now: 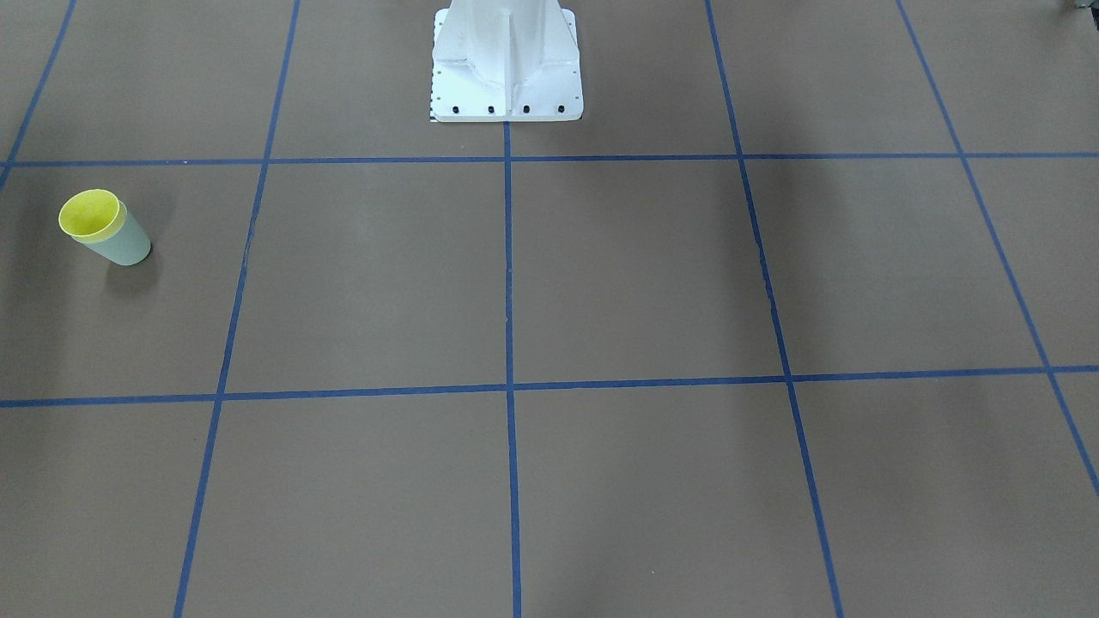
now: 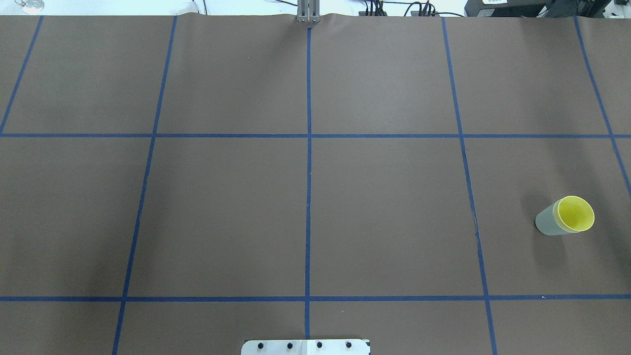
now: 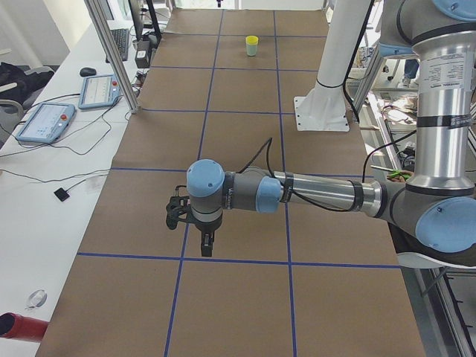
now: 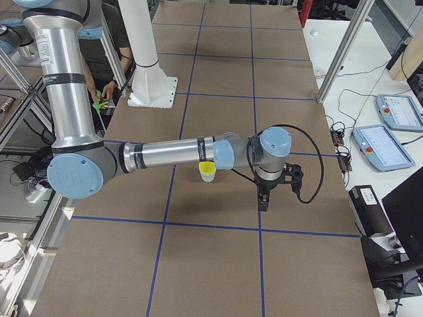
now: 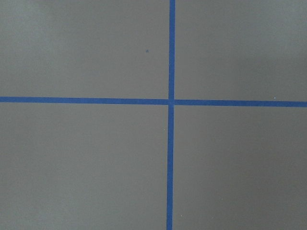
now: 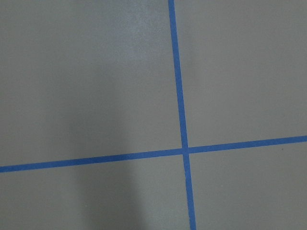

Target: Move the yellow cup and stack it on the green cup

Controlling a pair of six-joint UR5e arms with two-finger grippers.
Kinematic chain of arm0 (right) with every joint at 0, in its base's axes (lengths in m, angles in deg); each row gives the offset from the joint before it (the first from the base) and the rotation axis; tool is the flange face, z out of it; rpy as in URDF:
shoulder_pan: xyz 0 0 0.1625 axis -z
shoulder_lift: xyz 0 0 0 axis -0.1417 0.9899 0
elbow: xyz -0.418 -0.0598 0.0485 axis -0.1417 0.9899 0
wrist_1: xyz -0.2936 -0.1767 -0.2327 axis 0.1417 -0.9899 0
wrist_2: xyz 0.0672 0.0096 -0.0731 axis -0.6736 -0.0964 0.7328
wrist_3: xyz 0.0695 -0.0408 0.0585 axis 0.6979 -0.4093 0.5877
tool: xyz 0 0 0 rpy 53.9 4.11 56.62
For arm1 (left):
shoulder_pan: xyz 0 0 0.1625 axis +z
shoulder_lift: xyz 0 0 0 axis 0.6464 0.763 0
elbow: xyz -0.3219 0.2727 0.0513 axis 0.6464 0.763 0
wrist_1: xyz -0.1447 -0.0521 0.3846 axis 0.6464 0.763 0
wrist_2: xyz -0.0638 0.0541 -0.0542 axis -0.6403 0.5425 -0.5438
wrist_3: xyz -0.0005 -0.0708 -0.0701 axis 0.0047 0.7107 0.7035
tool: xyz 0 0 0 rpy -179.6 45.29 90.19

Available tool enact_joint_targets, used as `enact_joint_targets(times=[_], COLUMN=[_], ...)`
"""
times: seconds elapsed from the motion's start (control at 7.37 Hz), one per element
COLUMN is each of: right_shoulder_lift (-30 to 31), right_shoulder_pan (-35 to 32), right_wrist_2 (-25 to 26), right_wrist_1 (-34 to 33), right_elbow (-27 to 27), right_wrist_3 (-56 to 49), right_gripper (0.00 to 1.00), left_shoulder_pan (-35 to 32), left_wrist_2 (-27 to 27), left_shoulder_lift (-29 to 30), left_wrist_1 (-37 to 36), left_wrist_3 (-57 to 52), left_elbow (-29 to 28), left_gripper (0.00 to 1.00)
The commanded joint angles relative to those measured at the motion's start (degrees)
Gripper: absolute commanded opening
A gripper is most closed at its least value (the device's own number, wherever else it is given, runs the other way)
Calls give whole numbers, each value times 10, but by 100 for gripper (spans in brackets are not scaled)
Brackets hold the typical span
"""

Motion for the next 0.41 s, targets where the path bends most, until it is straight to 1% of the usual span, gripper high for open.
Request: enact_joint_targets(times=[0.0, 0.27], right_shoulder_lift=[2, 6], right_shoulder_pan=[0, 0], right_wrist_2=[7, 6], right_wrist_1=[2, 6], right_elbow=[-1, -2], right_wrist_3=[-1, -1], right_gripper=[100, 100], left_shoulder_pan=[1, 1], left_wrist_2=[0, -2], left_shoulder_lift=[0, 2], left_wrist_1=[3, 5], left_wrist_3=[-2, -1], left_elbow=[-1, 2], left_gripper=[100, 100])
